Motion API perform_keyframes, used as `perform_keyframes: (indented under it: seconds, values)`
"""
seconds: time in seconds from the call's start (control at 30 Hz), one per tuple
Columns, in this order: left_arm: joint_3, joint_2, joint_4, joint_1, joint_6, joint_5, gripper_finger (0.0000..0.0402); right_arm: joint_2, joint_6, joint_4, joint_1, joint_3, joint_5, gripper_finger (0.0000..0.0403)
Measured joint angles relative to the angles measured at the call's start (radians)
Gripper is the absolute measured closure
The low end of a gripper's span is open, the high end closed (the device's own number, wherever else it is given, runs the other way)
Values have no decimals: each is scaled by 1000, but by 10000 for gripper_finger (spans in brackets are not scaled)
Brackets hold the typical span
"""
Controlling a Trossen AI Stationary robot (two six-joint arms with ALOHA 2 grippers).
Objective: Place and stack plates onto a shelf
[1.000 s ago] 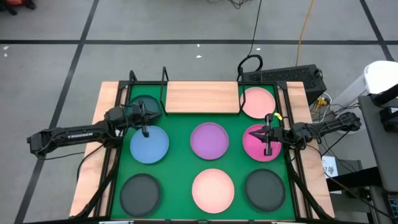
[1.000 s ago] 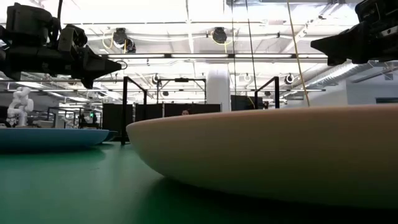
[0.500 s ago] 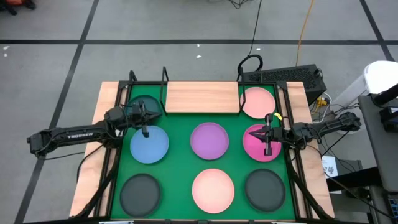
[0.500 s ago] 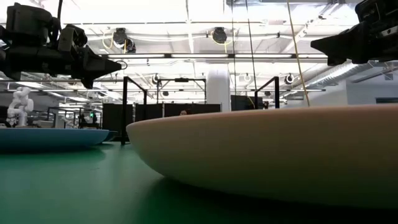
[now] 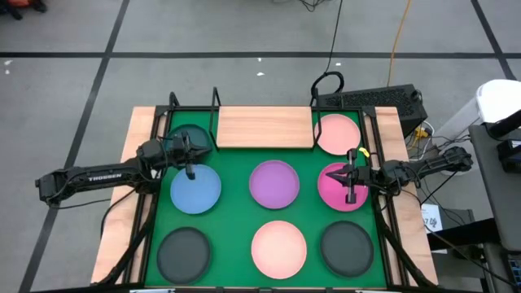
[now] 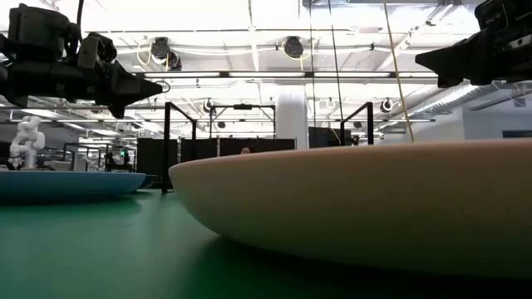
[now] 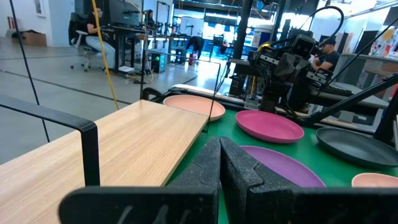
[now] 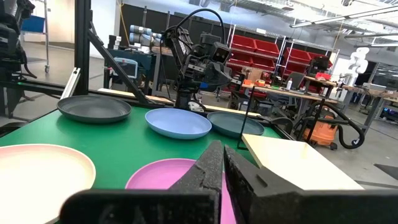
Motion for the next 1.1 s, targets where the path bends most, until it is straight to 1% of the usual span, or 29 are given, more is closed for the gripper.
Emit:
perform_keyframes:
  seconds: [0.23,0.37,0.63,0.7,0.77,0.83,0.97,1.1]
  values:
    - [0,0,0,0,0,0,398,0,3,8,0,0,0,403]
    - [0,0,0,0,1,0,398,0,35,16,0,0,0,403]
    - [0,0,0,0,1,0,398,0,110,133,0,0,0,403]
    - [0,0,0,0,0,0,398,0,100,177,0,6,-1,403]
    - [0,0,0,0,0,0,398,2,94,171,0,29,-4,403]
    - [0,0,0,0,0,0,398,21,82,133,0,51,-28,403]
    - [0,0,0,0,0,0,398,100,66,107,0,131,-51,403]
    - [0,0,0,0,0,0,398,238,60,19,0,197,-50,403]
